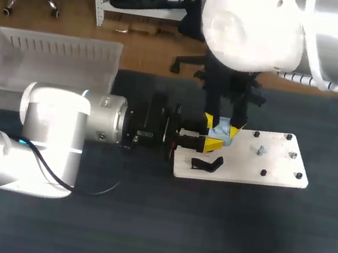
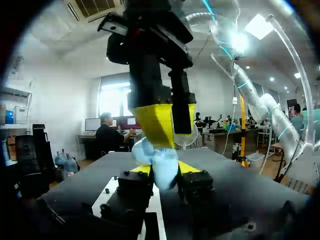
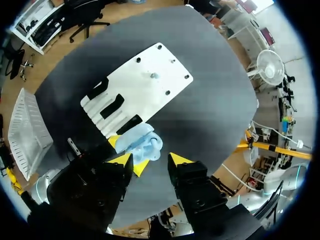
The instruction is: Pick up each earbud case from the left stands, insert the matching earbuds, close the lid, and place the case in the box.
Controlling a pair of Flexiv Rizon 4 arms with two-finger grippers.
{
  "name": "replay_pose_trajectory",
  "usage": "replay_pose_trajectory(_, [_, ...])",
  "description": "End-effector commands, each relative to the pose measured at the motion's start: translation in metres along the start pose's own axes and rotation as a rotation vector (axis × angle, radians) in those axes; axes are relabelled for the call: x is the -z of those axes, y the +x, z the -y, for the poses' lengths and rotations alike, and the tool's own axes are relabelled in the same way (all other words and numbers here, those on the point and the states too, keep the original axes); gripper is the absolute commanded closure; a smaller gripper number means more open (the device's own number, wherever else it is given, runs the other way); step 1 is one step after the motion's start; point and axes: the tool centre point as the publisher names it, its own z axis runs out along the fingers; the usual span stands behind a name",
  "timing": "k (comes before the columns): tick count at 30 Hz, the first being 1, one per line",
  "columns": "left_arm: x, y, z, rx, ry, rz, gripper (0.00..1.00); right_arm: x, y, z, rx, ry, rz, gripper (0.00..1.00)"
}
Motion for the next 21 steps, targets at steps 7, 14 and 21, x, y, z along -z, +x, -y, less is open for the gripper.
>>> replay_pose_trajectory(7, [0.0, 0.001, 0.0, 0.0, 0.0, 0.001, 1.0, 0.017, 0.002, 0.038, 0.004, -0.126, 0.015, 0.55])
replay_pose_trajectory(14, [0.0, 0.001, 0.0, 0.0, 0.0, 0.001, 1.0, 0.013, 0.0, 0.033, 0.033, -0.139, -0.005, 0.57])
replay_pose_trajectory(21, [0.0, 0.001, 0.0, 0.0, 0.0, 0.001, 1.0, 0.009, -0.002, 0.034, 0.043, -0.132, -0.011, 0.54])
